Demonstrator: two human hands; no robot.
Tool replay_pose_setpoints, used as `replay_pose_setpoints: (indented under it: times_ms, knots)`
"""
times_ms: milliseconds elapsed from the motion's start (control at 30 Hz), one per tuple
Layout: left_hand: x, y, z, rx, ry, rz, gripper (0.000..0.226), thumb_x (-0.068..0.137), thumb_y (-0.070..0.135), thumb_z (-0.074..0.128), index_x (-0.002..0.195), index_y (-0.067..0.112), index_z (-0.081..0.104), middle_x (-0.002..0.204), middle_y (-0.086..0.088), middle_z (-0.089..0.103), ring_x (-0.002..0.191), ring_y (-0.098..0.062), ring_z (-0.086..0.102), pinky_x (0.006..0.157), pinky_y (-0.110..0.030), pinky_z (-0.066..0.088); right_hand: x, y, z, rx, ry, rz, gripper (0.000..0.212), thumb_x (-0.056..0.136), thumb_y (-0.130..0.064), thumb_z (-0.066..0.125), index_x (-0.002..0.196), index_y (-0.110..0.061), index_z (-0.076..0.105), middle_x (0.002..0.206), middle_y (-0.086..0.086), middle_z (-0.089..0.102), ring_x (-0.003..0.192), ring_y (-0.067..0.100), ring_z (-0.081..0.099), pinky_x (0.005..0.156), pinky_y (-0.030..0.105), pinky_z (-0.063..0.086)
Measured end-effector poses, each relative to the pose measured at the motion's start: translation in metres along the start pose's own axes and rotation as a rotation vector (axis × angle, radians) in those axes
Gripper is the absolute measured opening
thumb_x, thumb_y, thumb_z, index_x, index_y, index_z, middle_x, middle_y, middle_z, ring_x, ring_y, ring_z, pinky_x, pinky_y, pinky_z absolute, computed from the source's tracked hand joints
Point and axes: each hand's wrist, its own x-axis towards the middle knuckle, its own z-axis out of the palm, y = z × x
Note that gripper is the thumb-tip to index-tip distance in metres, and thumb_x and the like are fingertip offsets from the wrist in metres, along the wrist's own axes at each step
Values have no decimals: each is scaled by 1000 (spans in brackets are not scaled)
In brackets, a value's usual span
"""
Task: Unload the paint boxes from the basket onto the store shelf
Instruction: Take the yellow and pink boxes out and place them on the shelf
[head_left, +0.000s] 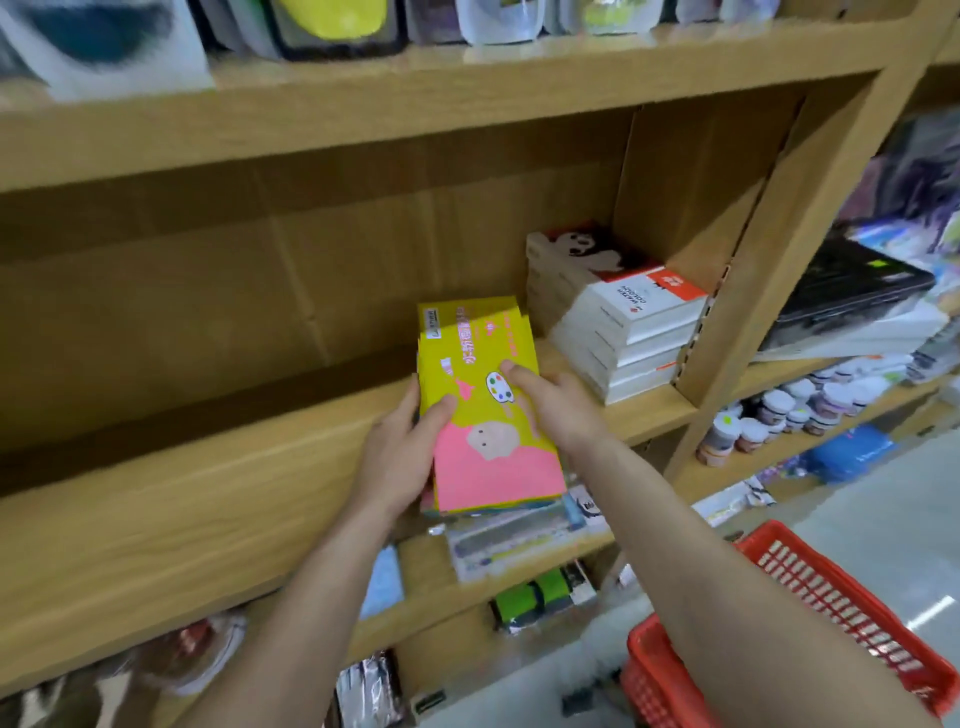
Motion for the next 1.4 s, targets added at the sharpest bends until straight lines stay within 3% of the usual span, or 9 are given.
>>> replay_pose_setpoints:
  times_ms: [167,300,433,600,733,967,1100,1200,1400]
  knots:
    - [13,-5,2,35,4,-97,44,86,65,48,110,38,73,91,13,79,96,-16,72,76,-28,45,24,0,-3,32,-59,59,28,90,-38,69,94,-12,78,95,9,79,78,22,74,80,36,59]
    - [-16,-21,-2,-185,-71,-62,23,84,62,59,105,68,67,108,37,73,104,15,66,79,-8,47,-1,17,-20,112,11,-51,48,81,-45,67,124,-26,68,116,-2,75,107,17,71,88,31,55]
    - [-44,-38,9,-253,-88,-62,53,78,68,61,130,69,49,124,51,57,120,26,50,91,-1,40,-50,45,-26,-57,-146,-218,50,83,-58,60,132,-56,52,114,-36,69,106,-16,63,79,2,43]
    - [-23,-25,38,-159,-67,-40,82,78,79,51,153,49,35,114,60,54,110,33,48,95,-15,37,-24,48,-25,-13,-40,-247,48,101,-41,55,147,-33,48,131,-17,64,120,2,59,97,26,45]
    - [4,-8,68,-136,-57,-37,85,78,81,45,155,48,34,134,30,61,130,-4,55,110,-33,40,-11,47,-34,-99,138,-314,31,103,-49,49,130,-34,55,120,-21,66,110,-4,62,82,14,45]
    - [39,9,91,39,-170,-73,107,73,89,34,163,35,17,160,6,45,150,-21,35,123,-44,26,-37,98,-76,-516,243,-341,57,98,-34,59,150,-15,44,136,-2,58,128,18,51,96,24,39]
    - [11,2,79,13,-22,26,70,92,64,49,153,29,46,138,20,54,126,1,51,93,-6,34,-47,114,-110,-661,181,-346,58,96,-39,63,147,-15,49,134,3,59,124,22,53,93,28,42]
    - [-39,-11,72,63,130,218,35,89,53,54,121,40,62,117,15,65,98,12,59,79,-2,40,-57,141,-147,-678,241,-240,55,93,-45,64,140,-17,56,132,3,61,119,21,57,87,25,40]
    - [-95,-40,158,347,-337,260,20,92,22,70,101,38,63,102,18,65,96,-2,63,77,-14,48,-97,240,-232,-725,325,126,52,91,-42,68,135,-14,61,134,9,62,122,29,59,94,37,46]
